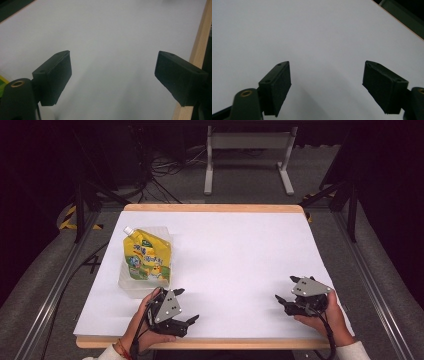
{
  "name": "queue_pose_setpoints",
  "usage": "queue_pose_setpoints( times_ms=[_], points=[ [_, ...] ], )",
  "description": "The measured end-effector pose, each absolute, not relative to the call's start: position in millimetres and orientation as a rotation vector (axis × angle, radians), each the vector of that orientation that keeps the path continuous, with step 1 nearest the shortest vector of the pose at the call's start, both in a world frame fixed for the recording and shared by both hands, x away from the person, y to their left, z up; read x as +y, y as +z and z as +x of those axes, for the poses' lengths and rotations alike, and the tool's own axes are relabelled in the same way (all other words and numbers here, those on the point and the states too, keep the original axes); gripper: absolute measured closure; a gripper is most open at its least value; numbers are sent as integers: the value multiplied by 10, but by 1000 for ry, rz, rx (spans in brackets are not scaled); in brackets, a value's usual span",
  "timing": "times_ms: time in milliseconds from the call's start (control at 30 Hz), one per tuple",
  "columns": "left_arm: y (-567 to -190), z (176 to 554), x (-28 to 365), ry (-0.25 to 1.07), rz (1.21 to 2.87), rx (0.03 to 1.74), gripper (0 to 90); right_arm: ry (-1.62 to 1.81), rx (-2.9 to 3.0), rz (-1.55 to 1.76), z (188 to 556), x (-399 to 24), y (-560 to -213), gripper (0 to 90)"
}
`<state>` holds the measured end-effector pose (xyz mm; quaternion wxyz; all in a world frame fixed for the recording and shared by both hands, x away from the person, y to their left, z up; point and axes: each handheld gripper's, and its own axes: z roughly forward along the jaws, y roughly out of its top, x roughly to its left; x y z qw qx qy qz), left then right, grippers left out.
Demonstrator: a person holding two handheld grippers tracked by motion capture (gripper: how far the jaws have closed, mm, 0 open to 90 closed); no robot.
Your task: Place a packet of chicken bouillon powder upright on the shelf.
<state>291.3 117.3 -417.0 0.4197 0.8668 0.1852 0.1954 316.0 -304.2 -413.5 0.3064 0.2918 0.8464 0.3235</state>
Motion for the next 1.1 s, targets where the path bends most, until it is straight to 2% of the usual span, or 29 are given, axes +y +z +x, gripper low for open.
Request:
queue_pose_setpoints(
  times_ms=[433, 867, 1100],
  points=[
    [-4387, 2948, 1080, 460, 2245, 442, 143, 963, 2162, 962, 2875, -3468, -4336, 175],
    [-4427, 2956, 984, 367, 2262, 393, 136, 915, 2179, 936, 2833, -3394, -4377, 161],
    [-4420, 2967, 972, 365, 2267, 381, 135, 897, 2178, 915, 2817, -3352, -4375, 148]
  ],
)
